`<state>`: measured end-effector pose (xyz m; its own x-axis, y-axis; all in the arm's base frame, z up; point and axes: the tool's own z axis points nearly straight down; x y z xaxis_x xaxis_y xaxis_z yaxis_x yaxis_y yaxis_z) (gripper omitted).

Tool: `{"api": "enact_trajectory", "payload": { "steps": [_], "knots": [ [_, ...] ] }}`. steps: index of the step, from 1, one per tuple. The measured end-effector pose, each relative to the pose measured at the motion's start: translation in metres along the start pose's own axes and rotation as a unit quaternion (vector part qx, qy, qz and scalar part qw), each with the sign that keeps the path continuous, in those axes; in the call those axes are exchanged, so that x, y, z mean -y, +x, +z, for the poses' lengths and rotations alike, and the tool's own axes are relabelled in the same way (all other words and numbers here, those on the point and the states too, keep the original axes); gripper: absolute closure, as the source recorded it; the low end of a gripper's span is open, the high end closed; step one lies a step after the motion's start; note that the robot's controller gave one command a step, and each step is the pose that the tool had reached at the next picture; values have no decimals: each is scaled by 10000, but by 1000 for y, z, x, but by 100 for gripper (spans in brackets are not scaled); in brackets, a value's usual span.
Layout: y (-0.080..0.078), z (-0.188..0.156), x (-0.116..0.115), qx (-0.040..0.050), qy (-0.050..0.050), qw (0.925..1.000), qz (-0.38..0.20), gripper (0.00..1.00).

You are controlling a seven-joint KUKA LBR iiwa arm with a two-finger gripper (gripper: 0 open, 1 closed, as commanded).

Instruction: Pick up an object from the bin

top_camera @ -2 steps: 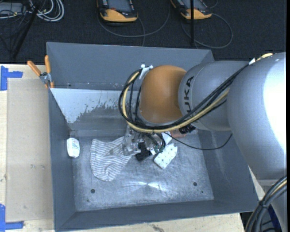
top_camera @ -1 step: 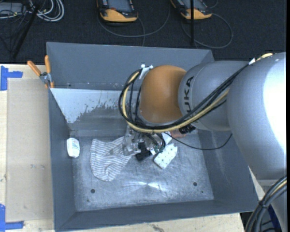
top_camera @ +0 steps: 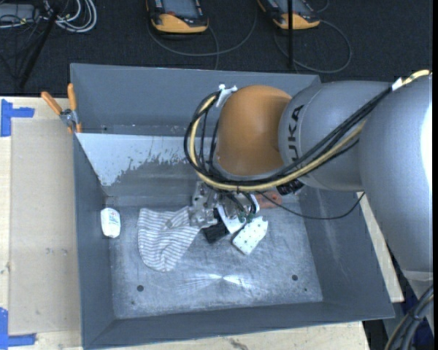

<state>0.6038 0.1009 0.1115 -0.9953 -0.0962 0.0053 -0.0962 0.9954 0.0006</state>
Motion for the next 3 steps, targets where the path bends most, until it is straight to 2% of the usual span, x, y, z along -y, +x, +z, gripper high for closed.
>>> {"api": "enact_trajectory", "payload": {
  "steps": [1, 2, 3],
  "knots": [
    [-4, -68, -1, 13, 4, 10000, -77, 100],
    [2, -135, 27, 22, 4, 9934, -1150, 100],
    [43, -205, -45, 33, 4, 9643, -2646, 100]
  ]
}}
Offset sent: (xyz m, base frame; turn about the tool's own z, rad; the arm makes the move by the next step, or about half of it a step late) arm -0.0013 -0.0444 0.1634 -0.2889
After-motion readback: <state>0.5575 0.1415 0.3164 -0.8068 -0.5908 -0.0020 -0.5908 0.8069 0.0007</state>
